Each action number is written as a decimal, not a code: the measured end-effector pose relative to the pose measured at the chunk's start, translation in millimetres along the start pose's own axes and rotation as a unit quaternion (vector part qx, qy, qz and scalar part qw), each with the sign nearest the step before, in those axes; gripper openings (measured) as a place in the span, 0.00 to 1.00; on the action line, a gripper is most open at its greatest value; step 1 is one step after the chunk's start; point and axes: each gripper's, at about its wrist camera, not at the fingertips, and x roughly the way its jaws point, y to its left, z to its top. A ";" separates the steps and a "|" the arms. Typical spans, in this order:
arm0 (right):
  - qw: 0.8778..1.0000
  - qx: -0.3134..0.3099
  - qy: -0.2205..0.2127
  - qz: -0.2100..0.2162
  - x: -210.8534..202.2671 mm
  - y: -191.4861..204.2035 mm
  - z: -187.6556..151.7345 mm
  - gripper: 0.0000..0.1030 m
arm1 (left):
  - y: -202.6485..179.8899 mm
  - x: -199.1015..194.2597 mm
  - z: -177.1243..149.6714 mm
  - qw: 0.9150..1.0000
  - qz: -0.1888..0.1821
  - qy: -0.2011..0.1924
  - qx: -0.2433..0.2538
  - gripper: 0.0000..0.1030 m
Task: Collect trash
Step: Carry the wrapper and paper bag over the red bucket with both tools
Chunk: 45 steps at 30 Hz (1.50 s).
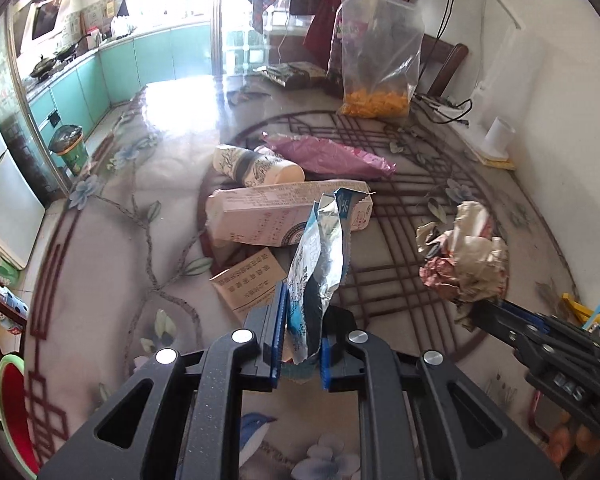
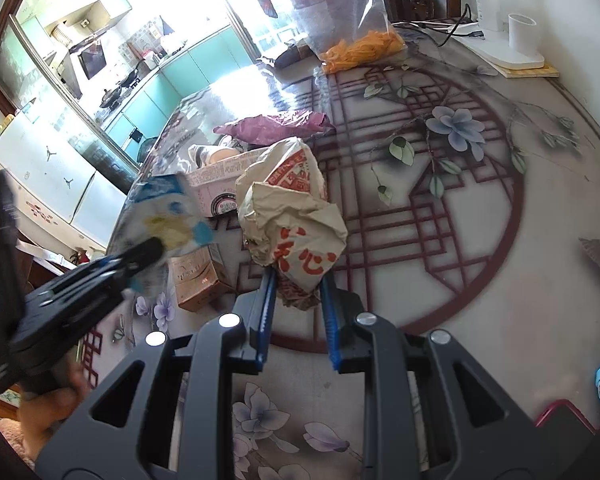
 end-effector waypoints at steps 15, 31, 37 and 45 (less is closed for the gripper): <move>0.997 -0.060 -0.008 -0.042 -2.5 24.6 -23.1 0.22 | 60.9 -94.7 -58.7 0.999 0.011 -0.035 -0.030 0.11; 0.988 -0.150 -0.004 -0.041 -32.0 101.8 -92.0 0.22 | 123.2 -130.5 -115.1 0.994 0.017 -0.038 -0.097 0.11; 0.979 -0.204 -0.007 -0.020 -46.0 155.0 -112.3 0.22 | 141.8 -139.0 -126.6 0.992 0.024 -0.045 -0.111 0.11; 0.966 -0.258 -0.027 0.007 -64.6 217.4 -121.4 0.22 | 176.8 -157.6 -141.2 0.987 0.050 -0.058 -0.140 0.11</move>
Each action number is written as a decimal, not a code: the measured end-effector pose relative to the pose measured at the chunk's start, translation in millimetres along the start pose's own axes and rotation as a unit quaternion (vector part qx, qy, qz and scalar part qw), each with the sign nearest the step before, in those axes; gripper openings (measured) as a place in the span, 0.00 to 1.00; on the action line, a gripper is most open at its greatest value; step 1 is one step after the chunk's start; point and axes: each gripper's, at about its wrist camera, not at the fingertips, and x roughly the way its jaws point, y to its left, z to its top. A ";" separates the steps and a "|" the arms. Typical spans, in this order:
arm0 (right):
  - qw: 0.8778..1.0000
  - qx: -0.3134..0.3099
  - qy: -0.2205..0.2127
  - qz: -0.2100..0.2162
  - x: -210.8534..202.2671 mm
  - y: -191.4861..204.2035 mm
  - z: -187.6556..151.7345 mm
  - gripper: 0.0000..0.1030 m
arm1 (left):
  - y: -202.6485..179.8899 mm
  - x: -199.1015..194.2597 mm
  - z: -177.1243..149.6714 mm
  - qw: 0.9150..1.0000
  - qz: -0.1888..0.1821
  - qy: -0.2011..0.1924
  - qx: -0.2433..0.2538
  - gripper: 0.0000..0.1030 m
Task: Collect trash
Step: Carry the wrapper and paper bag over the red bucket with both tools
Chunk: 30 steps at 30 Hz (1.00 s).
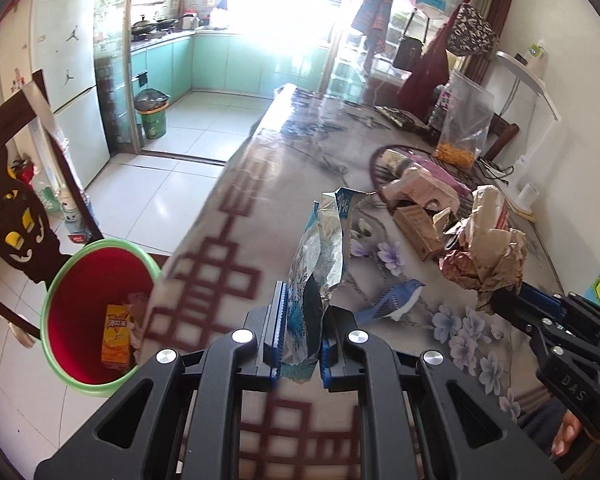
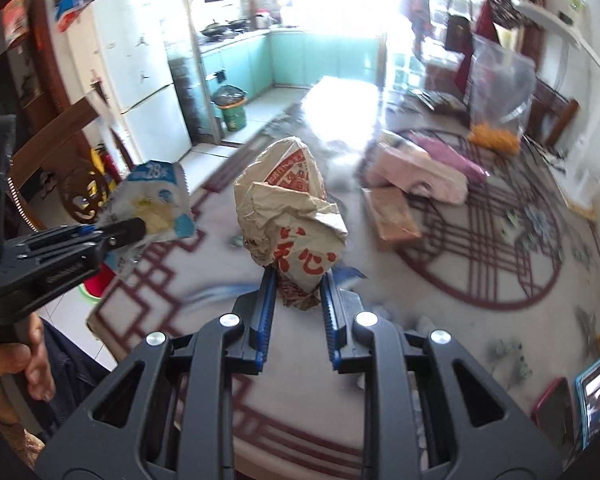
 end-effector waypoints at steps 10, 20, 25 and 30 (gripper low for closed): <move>0.999 -0.036 0.008 0.019 5.0 43.9 5.6 0.22 | 50.3 -9.7 -5.8 0.999 0.035 -0.007 -0.039 0.11; 0.998 -0.043 0.025 0.041 18.4 62.9 5.6 0.22 | 87.5 -7.6 -15.8 0.996 0.062 0.002 -0.066 0.11; 0.997 -0.056 0.034 0.049 27.7 76.8 6.9 0.22 | 102.8 -8.3 -18.6 0.994 0.072 0.001 -0.078 0.11; 0.996 -0.073 0.035 0.049 34.2 94.8 17.3 0.22 | 124.5 -7.0 -19.8 0.992 0.084 0.005 -0.095 0.11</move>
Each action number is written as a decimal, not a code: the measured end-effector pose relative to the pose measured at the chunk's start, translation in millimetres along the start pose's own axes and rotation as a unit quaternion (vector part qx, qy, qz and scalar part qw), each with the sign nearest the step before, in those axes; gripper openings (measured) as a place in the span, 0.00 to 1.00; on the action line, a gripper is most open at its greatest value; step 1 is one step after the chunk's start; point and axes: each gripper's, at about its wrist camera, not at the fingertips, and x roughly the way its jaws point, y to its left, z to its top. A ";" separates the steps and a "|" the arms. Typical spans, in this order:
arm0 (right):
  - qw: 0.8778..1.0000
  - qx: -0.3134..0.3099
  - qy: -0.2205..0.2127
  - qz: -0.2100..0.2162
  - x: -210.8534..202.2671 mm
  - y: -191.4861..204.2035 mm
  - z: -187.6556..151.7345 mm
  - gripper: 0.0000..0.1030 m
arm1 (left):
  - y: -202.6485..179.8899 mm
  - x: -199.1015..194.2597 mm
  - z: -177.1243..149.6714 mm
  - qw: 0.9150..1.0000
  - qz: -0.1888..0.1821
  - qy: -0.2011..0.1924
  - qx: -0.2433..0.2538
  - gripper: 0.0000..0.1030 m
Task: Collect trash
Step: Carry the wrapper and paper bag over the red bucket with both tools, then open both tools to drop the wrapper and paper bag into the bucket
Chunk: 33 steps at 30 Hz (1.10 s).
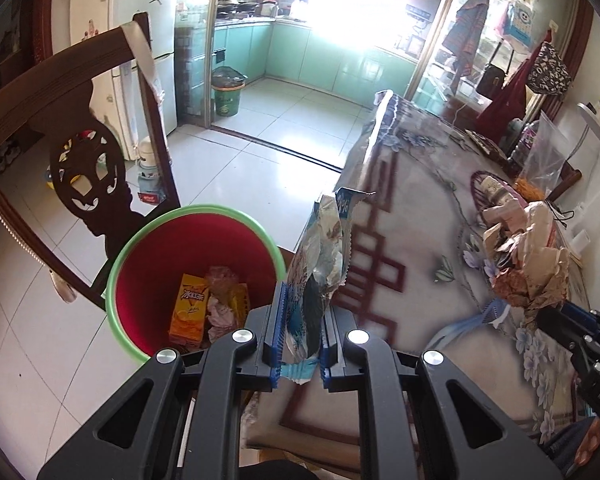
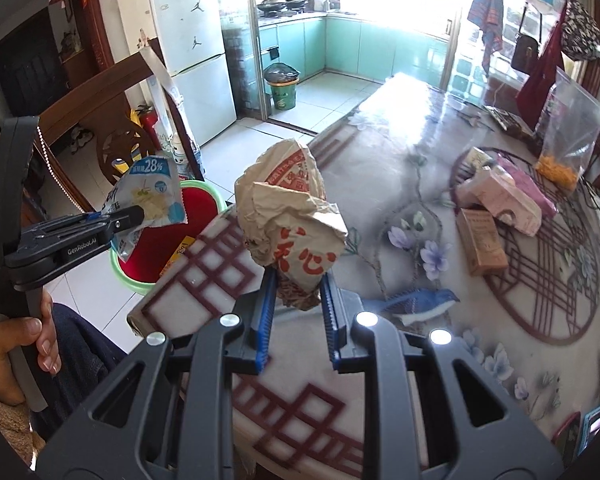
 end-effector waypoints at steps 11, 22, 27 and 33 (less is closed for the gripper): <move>0.999 -0.052 0.001 0.008 21.0 53.5 34.9 0.22 | 54.8 6.4 15.1 0.999 0.015 -0.009 -0.047 0.11; 0.995 -0.092 0.010 0.023 42.9 93.0 44.5 0.22 | 81.5 29.0 23.3 0.997 0.025 0.003 -0.079 0.12; 0.995 -0.093 0.011 0.047 54.5 103.9 52.0 0.22 | 95.0 37.9 21.0 0.995 0.042 0.021 -0.086 0.12; 0.991 -0.094 0.025 0.093 83.8 120.1 66.3 0.22 | 106.7 41.4 20.3 0.994 0.049 0.029 -0.098 0.14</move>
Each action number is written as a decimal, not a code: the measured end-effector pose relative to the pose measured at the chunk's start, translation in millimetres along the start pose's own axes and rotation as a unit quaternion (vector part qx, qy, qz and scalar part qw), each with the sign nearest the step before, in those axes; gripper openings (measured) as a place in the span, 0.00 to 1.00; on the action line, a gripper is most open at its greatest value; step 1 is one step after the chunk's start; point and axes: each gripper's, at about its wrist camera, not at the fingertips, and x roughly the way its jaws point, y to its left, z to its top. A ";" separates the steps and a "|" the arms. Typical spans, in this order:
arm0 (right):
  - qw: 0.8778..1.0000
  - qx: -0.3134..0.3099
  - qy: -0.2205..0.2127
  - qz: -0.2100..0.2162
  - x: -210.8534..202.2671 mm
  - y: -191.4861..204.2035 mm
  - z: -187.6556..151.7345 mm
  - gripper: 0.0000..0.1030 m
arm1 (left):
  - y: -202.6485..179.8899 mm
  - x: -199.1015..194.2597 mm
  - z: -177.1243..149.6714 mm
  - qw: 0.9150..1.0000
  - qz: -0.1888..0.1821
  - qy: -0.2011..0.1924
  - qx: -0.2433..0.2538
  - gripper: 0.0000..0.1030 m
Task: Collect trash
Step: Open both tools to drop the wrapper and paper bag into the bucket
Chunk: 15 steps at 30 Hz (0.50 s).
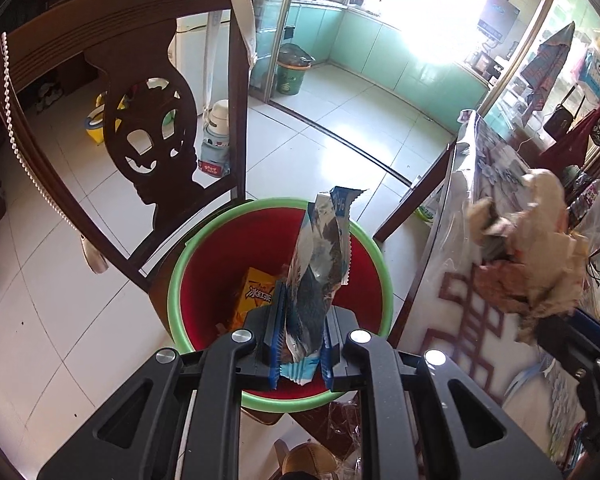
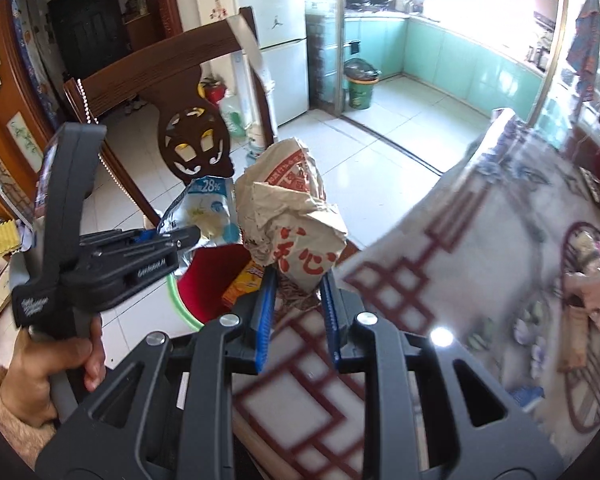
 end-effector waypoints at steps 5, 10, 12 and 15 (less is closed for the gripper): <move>1.000 -0.009 0.020 0.013 29.0 6.3 6.0 0.35 | 4.7 -3.6 2.2 1.000 0.011 -0.021 -0.016 0.66; 1.000 0.016 0.019 0.018 28.9 -3.8 1.9 0.47 | 12.1 -1.5 2.7 0.999 0.009 -0.018 -0.032 0.67; 0.999 0.024 0.014 0.017 19.6 -10.0 -1.3 0.47 | 12.4 -1.6 2.6 0.999 0.008 -0.019 -0.032 0.67; 0.999 0.040 0.006 0.007 2.2 -24.9 -11.9 0.48 | 9.3 -1.4 2.3 1.000 0.006 -0.020 -0.022 0.67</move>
